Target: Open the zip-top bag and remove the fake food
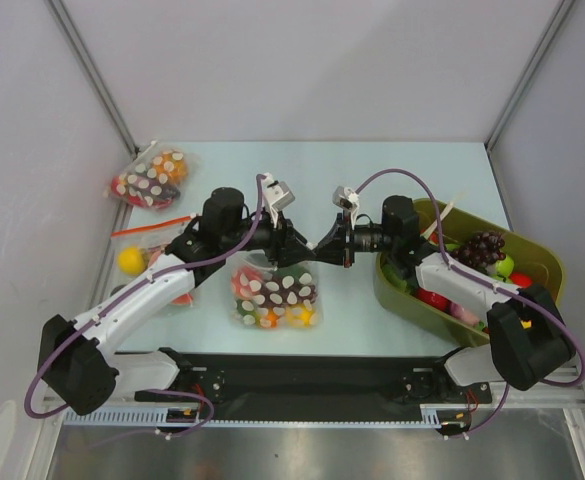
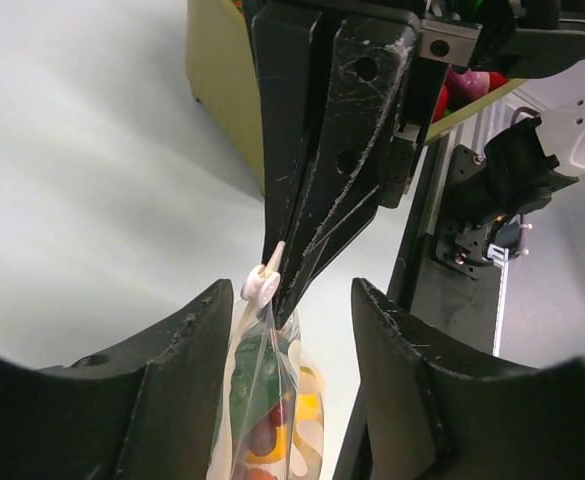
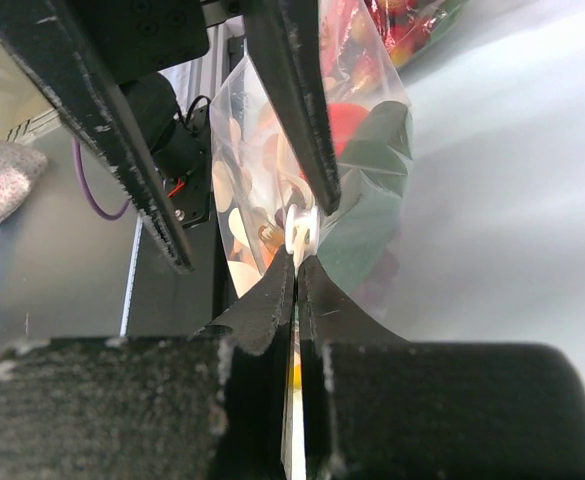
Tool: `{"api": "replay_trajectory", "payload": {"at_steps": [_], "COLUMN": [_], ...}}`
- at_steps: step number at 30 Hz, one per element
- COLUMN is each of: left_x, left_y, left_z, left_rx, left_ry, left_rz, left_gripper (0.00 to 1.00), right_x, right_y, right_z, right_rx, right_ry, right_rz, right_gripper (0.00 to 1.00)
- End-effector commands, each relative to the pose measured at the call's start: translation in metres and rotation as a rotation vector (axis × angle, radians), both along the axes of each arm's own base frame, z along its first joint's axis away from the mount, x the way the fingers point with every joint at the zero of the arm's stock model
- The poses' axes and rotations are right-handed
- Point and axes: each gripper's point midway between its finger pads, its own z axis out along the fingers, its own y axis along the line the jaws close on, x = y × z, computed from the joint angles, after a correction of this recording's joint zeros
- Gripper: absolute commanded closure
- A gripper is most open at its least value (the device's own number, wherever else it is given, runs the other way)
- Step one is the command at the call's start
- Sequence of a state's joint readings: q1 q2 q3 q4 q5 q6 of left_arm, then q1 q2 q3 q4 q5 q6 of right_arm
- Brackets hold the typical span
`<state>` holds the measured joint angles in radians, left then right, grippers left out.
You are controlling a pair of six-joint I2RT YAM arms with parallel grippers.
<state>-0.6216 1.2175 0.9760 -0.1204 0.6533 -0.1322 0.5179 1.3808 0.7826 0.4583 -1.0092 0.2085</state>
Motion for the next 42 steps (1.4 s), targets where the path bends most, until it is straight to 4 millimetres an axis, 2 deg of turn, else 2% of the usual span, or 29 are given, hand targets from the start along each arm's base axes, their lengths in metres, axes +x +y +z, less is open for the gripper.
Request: {"api": "replay_trajectory", "payload": {"at_steps": [1, 5, 12, 19, 24, 31, 42], "left_x": [-0.007, -0.009, -0.008, -0.010, -0.014, -0.021, -0.020], "left_y": [-0.007, -0.008, -0.010, -0.010, -0.008, -0.002, 0.008], "left_z": [0.009, 0.009, 0.004, 0.004, 0.004, 0.015, 0.022], "left_rx": [-0.044, -0.056, -0.051, -0.057, -0.058, -0.068, -0.035], "left_ry": [-0.024, -0.019, -0.005, -0.007, -0.010, -0.042, -0.072], "left_rz": [-0.057, -0.072, -0.075, -0.084, -0.089, -0.088, -0.040], "left_gripper": [0.47, 0.54, 0.56, 0.78, 0.99, 1.00, 0.99], "right_x": [-0.006, -0.007, -0.008, -0.010, -0.008, 0.003, 0.017], "right_y": [-0.002, -0.002, -0.002, -0.003, -0.005, -0.013, -0.039], "right_z": [0.022, 0.022, 0.023, 0.024, 0.023, 0.015, 0.021], "right_rx": [0.047, 0.047, 0.050, 0.051, 0.045, 0.002, -0.034], "right_ry": [-0.071, -0.071, -0.072, -0.076, -0.072, -0.064, -0.098], "right_rz": [0.025, 0.028, 0.034, 0.031, 0.019, -0.057, -0.146], "right_gripper": [1.00, 1.00, 1.00, 1.00, 1.00, 1.00, 1.00]}}
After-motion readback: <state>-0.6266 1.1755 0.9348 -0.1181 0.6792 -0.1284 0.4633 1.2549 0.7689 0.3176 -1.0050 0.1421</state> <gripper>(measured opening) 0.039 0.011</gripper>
